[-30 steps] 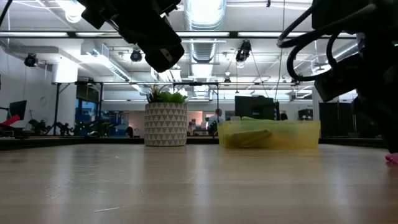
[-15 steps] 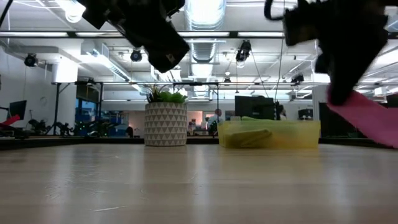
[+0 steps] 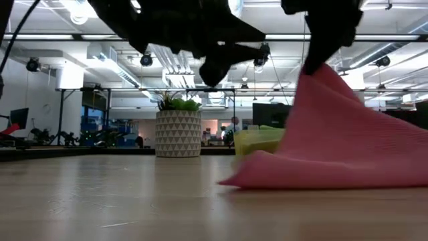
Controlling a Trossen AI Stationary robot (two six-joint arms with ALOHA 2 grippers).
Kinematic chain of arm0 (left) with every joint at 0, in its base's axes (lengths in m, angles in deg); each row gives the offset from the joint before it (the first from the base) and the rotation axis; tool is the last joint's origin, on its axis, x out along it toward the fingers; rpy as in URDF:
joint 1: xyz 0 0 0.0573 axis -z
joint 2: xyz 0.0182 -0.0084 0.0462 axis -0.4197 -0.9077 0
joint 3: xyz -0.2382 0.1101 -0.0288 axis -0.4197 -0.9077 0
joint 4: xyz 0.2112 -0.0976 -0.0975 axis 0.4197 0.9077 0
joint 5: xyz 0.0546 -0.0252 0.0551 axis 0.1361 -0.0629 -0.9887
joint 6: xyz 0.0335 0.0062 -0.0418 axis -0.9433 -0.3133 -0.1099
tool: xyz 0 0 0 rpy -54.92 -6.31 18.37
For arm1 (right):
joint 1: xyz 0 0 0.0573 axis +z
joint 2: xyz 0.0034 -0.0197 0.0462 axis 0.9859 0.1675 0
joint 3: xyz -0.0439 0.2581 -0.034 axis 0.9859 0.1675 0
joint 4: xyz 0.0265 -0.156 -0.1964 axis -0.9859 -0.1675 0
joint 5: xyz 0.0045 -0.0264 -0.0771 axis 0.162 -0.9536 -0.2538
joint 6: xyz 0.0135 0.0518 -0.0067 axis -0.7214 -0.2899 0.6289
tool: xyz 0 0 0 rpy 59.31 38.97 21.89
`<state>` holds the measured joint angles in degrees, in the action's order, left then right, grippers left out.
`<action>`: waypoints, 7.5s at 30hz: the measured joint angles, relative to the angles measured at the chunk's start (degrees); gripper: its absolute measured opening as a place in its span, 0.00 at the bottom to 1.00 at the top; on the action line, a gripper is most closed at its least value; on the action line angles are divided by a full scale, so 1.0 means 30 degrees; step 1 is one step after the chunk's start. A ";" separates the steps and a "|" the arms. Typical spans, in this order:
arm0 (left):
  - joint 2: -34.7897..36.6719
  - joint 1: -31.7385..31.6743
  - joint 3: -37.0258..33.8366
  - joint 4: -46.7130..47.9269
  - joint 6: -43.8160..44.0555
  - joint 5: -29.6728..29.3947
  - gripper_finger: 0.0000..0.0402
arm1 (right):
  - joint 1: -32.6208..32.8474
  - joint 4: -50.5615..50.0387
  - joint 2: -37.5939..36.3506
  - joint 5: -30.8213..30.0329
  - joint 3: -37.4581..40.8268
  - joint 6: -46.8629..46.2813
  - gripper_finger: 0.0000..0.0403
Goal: Fold microfiber towels
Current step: Fold the pink microfiber cloth
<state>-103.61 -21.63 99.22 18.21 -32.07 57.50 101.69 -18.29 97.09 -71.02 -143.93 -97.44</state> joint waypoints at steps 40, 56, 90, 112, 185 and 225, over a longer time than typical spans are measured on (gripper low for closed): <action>-0.1865 -0.0203 0.1437 0.2337 0.0170 -0.8466 0.60 | -0.0537 0.0471 -0.1471 0.0266 -0.2259 0.4577 0.02; -0.3415 -0.0359 0.0990 0.4080 -0.3883 -0.0296 0.60 | -0.0493 0.1608 -0.2292 0.0840 -0.2230 0.6407 0.02; -0.1525 -0.0640 0.0730 0.9248 -0.3958 0.2549 0.02 | -0.0493 -0.1071 -0.4239 0.0098 -0.2006 0.5546 0.02; 1.0783 -0.0871 0.0999 2.1074 -0.4267 -0.4572 0.00 | 0.1347 -0.1114 -0.4306 -0.2798 -0.1946 0.1870 0.02; 0.4954 0.5362 -0.6753 0.9259 -0.0273 -0.9744 0.00 | 0.5765 1.5175 0.1137 -0.3212 1.0024 -0.7121 0.02; 0.6318 0.4447 -0.5826 0.9007 -0.1895 -0.7434 0.02 | 0.4835 1.5999 -0.0480 -0.0667 1.0046 -0.9098 0.12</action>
<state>-84.66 -8.29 81.74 45.23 -37.75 35.20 116.20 29.71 95.65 -73.02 -113.79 -124.74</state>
